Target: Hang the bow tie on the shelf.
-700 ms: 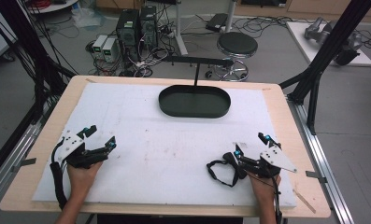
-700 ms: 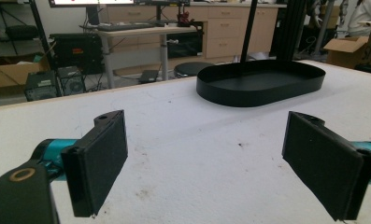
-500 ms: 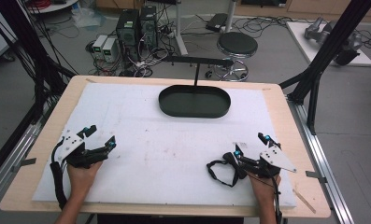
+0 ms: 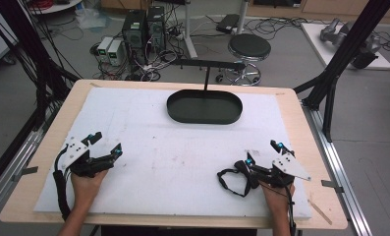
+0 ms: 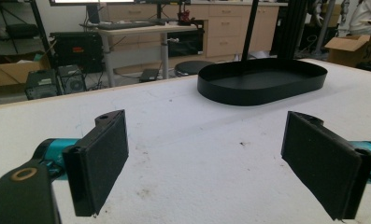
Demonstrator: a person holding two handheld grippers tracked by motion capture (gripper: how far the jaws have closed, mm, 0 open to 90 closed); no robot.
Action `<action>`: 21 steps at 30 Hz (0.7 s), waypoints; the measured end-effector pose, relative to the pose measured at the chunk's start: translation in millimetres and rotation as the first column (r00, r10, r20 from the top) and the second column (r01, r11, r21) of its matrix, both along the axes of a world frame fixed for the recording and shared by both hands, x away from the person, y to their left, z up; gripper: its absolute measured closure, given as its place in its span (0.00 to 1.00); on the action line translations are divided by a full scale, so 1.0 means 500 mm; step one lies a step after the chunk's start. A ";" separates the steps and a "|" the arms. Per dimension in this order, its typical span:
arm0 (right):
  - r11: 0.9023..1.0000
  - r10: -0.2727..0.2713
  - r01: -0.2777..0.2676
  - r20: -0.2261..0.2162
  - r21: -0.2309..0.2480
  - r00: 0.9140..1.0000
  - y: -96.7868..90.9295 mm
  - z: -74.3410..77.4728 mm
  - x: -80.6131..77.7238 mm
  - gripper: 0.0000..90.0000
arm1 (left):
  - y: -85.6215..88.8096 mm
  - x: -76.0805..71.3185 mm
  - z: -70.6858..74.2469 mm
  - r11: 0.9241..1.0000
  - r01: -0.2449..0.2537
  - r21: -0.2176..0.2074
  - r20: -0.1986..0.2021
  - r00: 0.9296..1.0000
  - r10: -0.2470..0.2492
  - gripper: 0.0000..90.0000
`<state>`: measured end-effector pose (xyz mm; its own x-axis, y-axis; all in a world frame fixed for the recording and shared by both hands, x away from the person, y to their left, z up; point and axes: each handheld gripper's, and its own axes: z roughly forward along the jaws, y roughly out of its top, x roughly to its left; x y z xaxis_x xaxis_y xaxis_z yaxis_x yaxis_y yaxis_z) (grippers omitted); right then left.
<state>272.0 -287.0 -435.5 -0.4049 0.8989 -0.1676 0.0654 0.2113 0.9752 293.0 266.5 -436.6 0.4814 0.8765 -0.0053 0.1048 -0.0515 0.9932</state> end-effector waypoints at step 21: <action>0.997 0.064 -0.068 -0.081 -0.048 0.995 0.009 0.004 -0.010 0.19 | 0.003 0.004 -0.001 1.000 -0.010 -0.012 0.000 1.000 0.010 0.18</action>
<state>267.0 -282.5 -433.5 -0.4767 0.8610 -0.1774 0.1267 0.2671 0.9553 294.8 268.1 -437.3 0.4725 0.8812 -0.0157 0.1054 -0.0388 0.9937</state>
